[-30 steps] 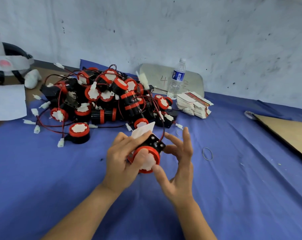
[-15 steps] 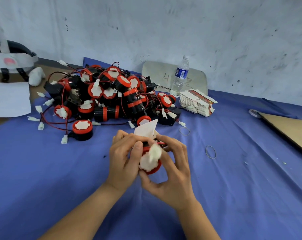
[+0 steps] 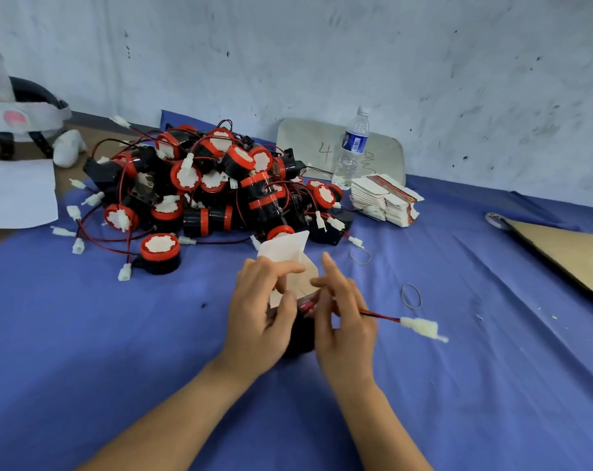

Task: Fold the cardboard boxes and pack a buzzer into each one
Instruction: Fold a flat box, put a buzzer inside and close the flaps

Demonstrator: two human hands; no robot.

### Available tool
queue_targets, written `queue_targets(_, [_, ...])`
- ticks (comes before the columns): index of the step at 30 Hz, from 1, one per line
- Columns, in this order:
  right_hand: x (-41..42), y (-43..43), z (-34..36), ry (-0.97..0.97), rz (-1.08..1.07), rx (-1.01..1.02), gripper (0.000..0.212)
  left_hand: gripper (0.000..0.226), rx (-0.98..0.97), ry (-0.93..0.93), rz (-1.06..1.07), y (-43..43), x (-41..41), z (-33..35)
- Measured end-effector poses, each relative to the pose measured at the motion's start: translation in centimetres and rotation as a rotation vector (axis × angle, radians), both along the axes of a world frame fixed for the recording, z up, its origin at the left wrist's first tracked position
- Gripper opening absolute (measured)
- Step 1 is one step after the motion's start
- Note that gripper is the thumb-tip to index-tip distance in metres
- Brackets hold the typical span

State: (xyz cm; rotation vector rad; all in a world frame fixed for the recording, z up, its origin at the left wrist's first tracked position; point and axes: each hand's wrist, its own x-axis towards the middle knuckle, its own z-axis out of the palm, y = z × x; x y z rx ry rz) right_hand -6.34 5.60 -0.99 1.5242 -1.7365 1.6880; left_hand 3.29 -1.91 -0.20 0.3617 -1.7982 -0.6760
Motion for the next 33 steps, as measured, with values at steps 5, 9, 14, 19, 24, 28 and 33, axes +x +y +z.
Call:
queue_targets(5, [-1.2, 0.2, 0.6, -0.508, -0.072, -0.027, 0.050, 0.042, -0.179, -0.218, -0.162, 0.3, -0.2, -0.2])
queue_targets(9, [-1.9, 0.6, 1.5, -0.907, 0.050, -0.118, 0.040, 0.057, -0.211, -0.284, -0.089, 0.1, -0.4, -0.2])
queue_targets(14, [-3.0, 1.0, 2.2, -1.300, 0.204, -0.239, 0.033, 0.070, -0.205, -0.315, -0.063, -0.5, -0.2, 0.0])
queue_targets(19, [-2.5, 0.8, 2.1, -1.335, 0.334, -0.157, 0.025, 0.068, -0.256, -0.358, -0.172, -0.6, -0.3, 0.0])
queue_targets(24, [-1.2, 0.9, 2.1, -1.024, 0.309, -0.216, 0.030, 0.053, -0.038, -0.082, -0.082, -0.2, 0.0, 0.5])
queue_targets(28, [1.3, 0.4, 1.0, -0.075, 0.057, -0.103, 0.044, 0.053, 0.248, 0.200, -0.224, 0.0, 0.5, 0.7])
queue_targets(33, [1.2, -0.4, 0.4, -0.065, -0.007, -0.154, 0.073, 0.050, 0.275, 0.266, -0.202, 0.0, 0.4, 0.9])
